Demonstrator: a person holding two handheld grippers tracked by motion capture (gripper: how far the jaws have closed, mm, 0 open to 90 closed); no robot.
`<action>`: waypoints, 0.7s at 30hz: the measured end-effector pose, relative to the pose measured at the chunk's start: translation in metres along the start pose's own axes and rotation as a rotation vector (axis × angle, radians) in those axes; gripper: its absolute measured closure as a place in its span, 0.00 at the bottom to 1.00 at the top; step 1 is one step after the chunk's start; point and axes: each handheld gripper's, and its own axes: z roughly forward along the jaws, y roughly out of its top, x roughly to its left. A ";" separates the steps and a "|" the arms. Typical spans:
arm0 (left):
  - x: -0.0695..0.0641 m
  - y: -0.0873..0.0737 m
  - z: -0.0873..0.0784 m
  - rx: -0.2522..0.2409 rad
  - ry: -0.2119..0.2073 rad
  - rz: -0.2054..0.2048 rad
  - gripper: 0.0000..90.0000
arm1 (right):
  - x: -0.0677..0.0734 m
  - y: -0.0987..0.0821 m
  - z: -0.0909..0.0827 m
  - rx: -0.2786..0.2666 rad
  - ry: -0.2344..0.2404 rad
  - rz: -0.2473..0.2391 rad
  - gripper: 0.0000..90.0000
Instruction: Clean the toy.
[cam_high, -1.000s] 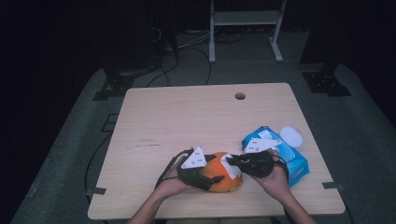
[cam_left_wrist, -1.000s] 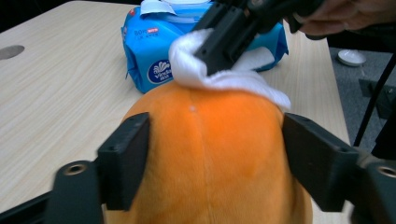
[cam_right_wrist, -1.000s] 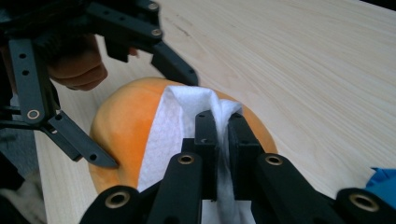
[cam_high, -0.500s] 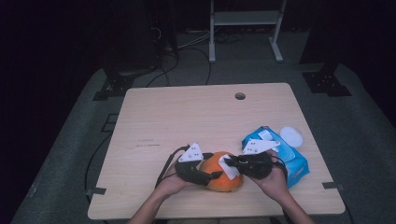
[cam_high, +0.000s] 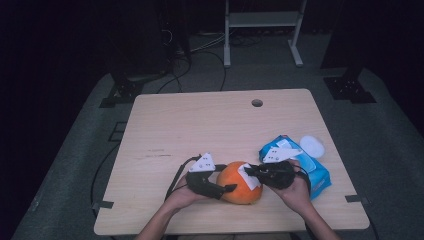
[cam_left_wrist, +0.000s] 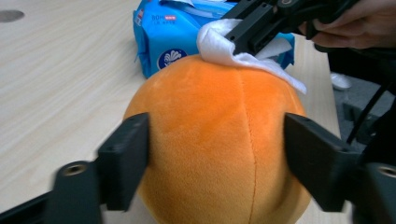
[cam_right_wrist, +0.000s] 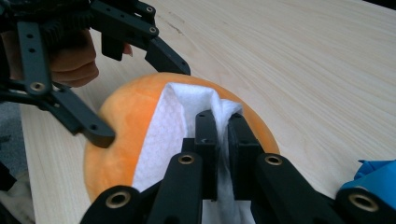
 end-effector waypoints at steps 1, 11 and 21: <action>-0.001 0.001 0.000 -0.002 0.009 0.003 0.34 | 0.003 0.002 -0.001 -0.009 -0.003 -0.006 0.93; 0.001 0.001 0.000 -0.001 -0.045 -0.019 0.12 | -0.001 0.003 -0.003 -0.022 0.012 -0.005 0.93; -0.008 0.003 0.004 0.004 0.025 0.037 0.29 | 0.019 0.013 -0.006 -0.027 0.018 -0.077 0.94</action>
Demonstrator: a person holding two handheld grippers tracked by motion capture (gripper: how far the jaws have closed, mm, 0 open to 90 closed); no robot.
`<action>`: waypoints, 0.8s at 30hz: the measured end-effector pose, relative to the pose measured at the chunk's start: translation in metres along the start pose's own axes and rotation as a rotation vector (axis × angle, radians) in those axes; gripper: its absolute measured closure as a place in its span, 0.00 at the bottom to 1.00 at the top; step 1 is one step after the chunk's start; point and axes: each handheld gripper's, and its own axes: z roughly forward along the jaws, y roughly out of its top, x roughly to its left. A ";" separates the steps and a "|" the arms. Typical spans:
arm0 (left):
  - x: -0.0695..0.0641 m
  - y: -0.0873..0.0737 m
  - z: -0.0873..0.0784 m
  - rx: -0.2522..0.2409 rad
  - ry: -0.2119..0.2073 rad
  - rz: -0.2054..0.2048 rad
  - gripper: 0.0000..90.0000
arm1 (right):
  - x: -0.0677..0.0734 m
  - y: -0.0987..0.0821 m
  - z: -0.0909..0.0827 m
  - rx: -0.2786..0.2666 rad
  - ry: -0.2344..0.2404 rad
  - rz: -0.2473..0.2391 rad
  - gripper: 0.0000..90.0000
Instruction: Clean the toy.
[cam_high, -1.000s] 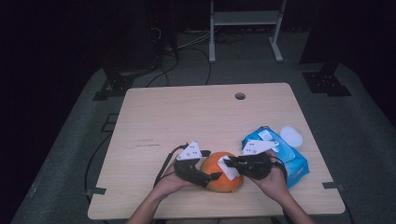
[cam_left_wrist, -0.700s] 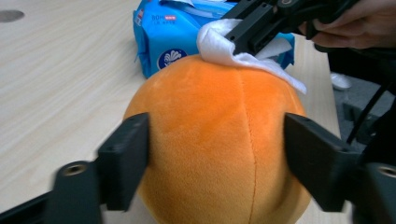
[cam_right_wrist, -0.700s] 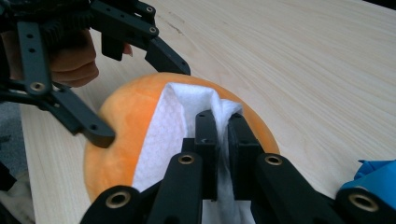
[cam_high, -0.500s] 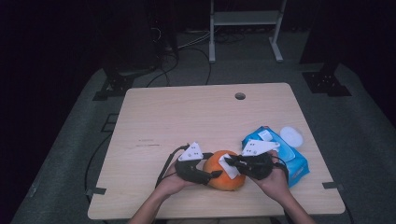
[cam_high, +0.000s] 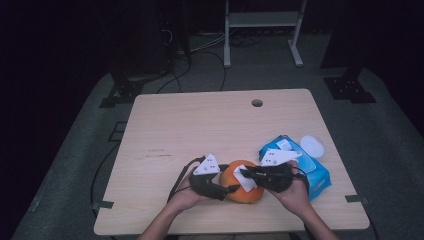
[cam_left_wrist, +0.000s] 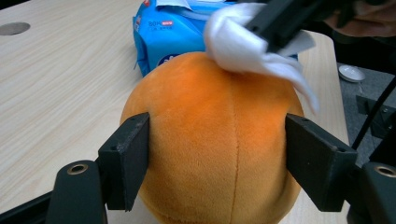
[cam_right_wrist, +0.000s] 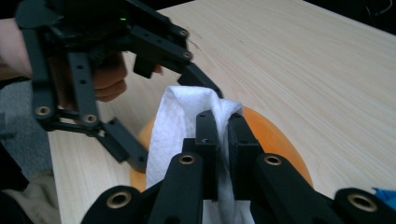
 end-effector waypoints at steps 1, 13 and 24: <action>0.001 0.000 0.000 -0.005 -0.003 -0.003 0.25 | -0.001 0.000 0.000 0.004 -0.006 -0.009 0.93; -0.001 0.003 0.001 0.004 -0.003 -0.006 0.32 | -0.002 0.000 -0.002 0.002 -0.010 0.000 0.93; 0.000 -0.003 0.002 0.035 -0.031 -0.025 0.26 | -0.010 -0.003 -0.002 -0.007 0.002 0.040 0.93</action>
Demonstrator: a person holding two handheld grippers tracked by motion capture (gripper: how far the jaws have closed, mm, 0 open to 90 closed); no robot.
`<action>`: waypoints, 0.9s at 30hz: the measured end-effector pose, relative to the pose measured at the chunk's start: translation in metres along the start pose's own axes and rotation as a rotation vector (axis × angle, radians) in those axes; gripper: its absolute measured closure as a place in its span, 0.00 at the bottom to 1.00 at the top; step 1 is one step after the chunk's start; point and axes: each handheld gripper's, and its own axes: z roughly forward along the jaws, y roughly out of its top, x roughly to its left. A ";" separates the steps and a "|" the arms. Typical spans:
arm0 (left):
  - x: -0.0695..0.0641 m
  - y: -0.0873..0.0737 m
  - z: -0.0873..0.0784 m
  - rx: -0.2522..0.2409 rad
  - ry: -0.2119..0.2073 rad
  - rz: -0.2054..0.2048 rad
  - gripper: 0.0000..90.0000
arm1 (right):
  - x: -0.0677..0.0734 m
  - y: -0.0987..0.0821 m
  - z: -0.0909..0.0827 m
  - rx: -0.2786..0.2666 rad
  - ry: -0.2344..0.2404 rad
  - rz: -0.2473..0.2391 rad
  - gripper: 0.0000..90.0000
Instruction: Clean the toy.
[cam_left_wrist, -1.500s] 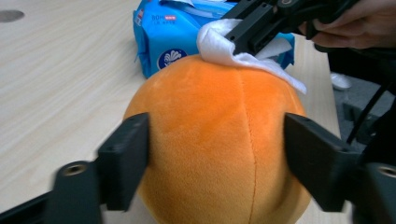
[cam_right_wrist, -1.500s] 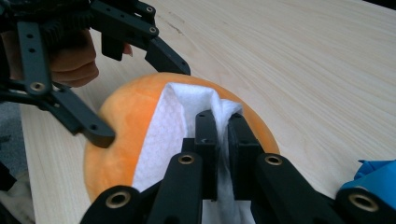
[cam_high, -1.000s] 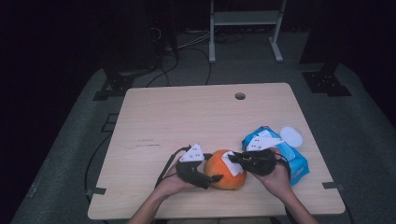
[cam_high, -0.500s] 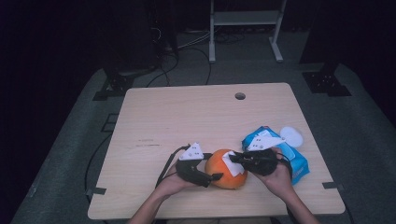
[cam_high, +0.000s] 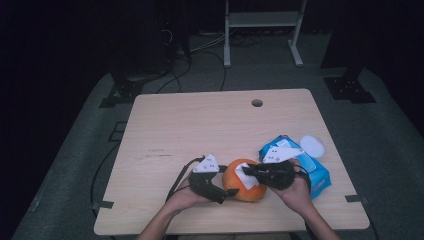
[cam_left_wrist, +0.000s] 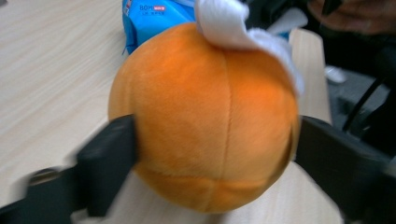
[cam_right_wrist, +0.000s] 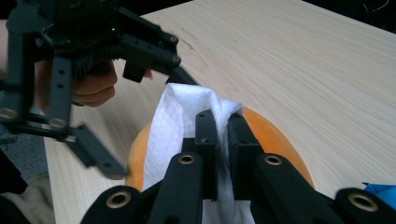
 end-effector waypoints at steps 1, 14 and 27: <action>0.000 0.001 0.000 -0.004 0.009 0.001 0.28 | 0.001 0.000 0.000 -0.001 -0.004 -0.005 0.93; -0.008 0.005 0.001 0.011 0.040 0.064 0.36 | 0.025 0.008 0.008 0.028 0.005 -0.110 0.94; -0.005 0.002 0.008 0.001 0.036 0.012 0.33 | 0.016 0.004 0.001 0.020 -0.036 -0.078 0.93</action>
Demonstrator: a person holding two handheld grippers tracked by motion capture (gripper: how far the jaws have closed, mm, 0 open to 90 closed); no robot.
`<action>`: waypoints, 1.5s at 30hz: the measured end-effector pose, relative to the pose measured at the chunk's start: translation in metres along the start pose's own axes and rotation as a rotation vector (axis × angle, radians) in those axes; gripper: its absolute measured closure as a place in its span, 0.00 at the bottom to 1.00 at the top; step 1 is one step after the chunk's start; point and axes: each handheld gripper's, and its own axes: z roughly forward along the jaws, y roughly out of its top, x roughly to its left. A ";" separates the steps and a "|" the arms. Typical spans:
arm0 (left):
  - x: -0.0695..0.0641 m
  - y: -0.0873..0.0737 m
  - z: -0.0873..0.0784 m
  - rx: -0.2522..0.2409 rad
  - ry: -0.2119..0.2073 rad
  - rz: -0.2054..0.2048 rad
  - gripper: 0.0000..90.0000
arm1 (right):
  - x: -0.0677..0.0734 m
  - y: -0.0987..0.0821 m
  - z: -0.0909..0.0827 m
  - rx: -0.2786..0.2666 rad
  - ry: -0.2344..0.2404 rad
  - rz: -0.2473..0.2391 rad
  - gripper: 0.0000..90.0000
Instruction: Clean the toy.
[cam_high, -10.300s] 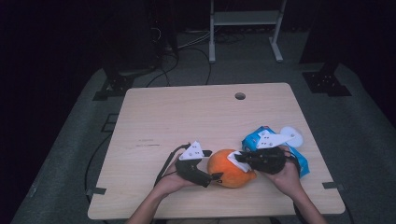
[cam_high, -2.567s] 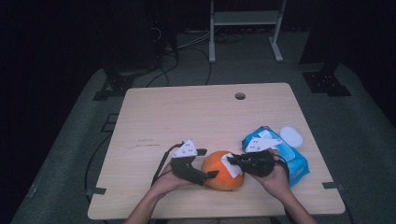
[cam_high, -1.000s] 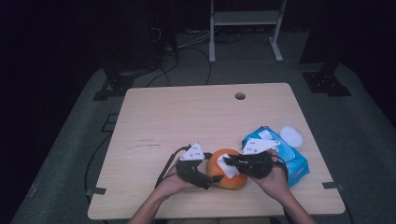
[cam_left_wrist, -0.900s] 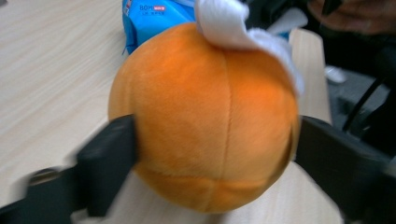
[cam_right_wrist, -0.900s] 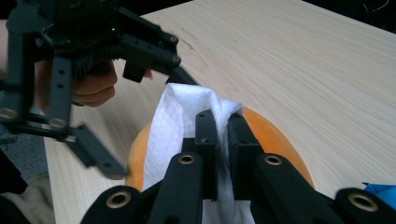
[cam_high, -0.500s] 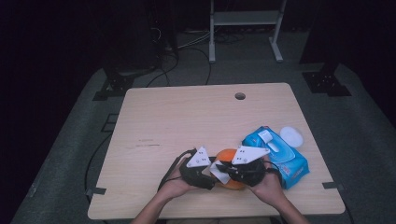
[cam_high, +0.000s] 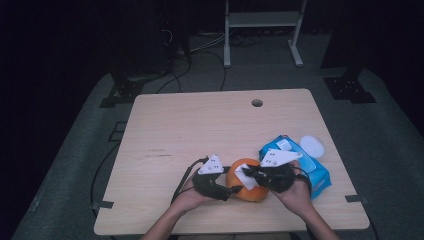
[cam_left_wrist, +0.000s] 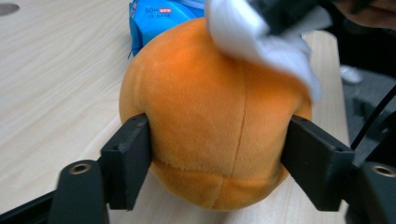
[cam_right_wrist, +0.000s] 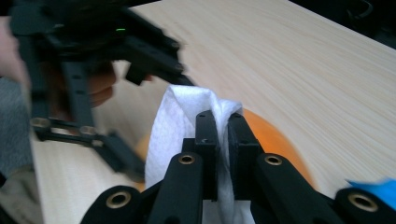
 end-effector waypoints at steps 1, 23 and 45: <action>0.000 0.000 0.000 -0.005 0.001 0.001 0.34 | 0.003 0.001 0.001 0.000 0.013 -0.012 0.93; 0.008 -0.007 0.000 -0.001 -0.050 -0.057 0.27 | -0.026 -0.015 -0.007 0.046 0.012 0.069 0.93; -0.004 0.005 -0.011 -0.020 0.034 0.082 0.38 | -0.021 0.003 -0.011 -0.026 0.008 0.070 0.93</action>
